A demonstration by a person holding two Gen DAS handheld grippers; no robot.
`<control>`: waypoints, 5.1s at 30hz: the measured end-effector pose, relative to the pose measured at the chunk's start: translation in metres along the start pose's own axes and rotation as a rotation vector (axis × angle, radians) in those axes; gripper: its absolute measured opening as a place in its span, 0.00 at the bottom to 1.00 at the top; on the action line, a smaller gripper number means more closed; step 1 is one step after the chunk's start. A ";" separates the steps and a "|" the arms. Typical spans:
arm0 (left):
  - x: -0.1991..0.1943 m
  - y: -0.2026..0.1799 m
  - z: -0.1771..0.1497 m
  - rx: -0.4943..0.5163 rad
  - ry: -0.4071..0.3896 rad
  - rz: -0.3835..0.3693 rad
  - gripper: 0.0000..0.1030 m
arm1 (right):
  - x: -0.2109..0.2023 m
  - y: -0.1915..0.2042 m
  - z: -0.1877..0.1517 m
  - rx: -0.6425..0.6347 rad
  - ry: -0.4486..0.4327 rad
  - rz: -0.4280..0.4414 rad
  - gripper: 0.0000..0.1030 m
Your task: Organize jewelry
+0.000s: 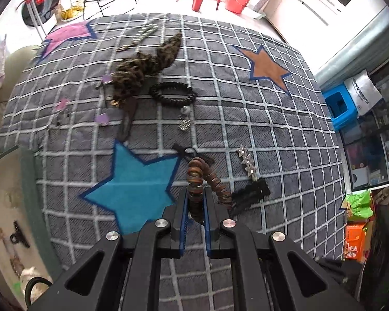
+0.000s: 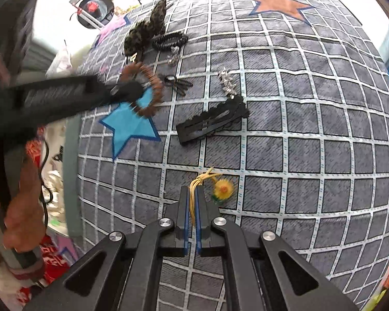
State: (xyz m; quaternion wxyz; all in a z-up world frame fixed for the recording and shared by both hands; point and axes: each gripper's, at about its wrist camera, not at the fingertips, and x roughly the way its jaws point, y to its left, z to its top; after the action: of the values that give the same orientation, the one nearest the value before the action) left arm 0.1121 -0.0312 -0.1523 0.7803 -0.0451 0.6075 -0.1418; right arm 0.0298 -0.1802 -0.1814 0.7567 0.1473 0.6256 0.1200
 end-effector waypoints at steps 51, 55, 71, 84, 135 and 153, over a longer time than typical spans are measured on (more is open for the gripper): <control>-0.091 0.261 -0.179 -0.468 -0.061 0.265 0.12 | 0.109 0.303 0.033 -0.459 0.183 0.129 0.04; -0.075 0.263 -0.181 -0.464 -0.035 0.284 0.12 | 0.130 0.298 0.026 -0.458 0.223 0.104 0.04; -0.063 0.272 -0.182 -0.500 0.012 0.306 0.12 | 0.159 0.286 0.024 -0.417 0.318 0.055 0.05; -0.089 0.263 -0.176 -0.494 -0.028 0.334 1.00 | 0.105 0.290 0.035 -0.424 0.213 0.064 0.52; -0.228 0.211 -0.216 -0.534 -0.163 0.487 1.00 | -0.042 0.305 -0.024 -0.567 -0.071 -0.127 1.00; -0.228 0.211 -0.215 -0.536 -0.163 0.490 1.00 | -0.041 0.305 -0.023 -0.565 -0.070 -0.127 1.00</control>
State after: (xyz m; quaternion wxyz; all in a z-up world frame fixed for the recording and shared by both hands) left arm -0.1096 0.2554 -0.0458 0.7973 -0.1119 0.5518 0.2174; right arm 0.0005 0.0890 -0.0339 0.7949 -0.1047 0.5487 0.2370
